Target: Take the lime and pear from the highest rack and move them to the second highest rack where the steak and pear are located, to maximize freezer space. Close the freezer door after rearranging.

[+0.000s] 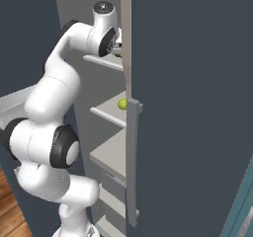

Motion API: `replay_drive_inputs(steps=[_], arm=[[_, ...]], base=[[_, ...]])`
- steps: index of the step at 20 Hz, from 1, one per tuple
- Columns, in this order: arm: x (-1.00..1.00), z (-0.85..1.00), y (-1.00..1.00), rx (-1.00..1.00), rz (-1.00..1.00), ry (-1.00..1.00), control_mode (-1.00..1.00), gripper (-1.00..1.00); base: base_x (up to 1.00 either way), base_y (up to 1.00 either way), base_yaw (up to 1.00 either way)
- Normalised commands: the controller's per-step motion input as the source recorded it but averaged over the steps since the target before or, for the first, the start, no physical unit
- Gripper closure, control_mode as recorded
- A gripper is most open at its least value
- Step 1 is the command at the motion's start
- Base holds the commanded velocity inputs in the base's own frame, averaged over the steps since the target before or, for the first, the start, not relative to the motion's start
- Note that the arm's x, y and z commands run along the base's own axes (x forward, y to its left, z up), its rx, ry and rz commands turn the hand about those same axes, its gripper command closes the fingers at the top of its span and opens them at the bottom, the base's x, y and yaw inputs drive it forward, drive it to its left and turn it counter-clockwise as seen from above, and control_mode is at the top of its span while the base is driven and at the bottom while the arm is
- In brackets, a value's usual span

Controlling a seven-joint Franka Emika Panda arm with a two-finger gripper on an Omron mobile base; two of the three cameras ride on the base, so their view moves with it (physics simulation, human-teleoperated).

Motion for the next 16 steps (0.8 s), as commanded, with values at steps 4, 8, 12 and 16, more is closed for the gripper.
replay_drive_inputs(steps=[4, 8, 12, 16], arm=[[0.57, 0.00, -0.12, 0.00, 0.00, 0.00, -1.00, -1.00], [0.49, -0.02, -0.11, 0.00, 0.00, 0.00, -1.00, -1.00], [0.43, -0.04, -0.03, 0.00, 0.00, 0.00, -1.00, -1.00], [0.26, -0.13, -0.01, 0.00, 0.00, 0.00, -1.00, -1.00]], base=[[0.00, 0.00, 0.00], [0.00, 0.00, 0.00], [0.00, 0.00, 0.00], [0.00, 0.00, 0.00]])
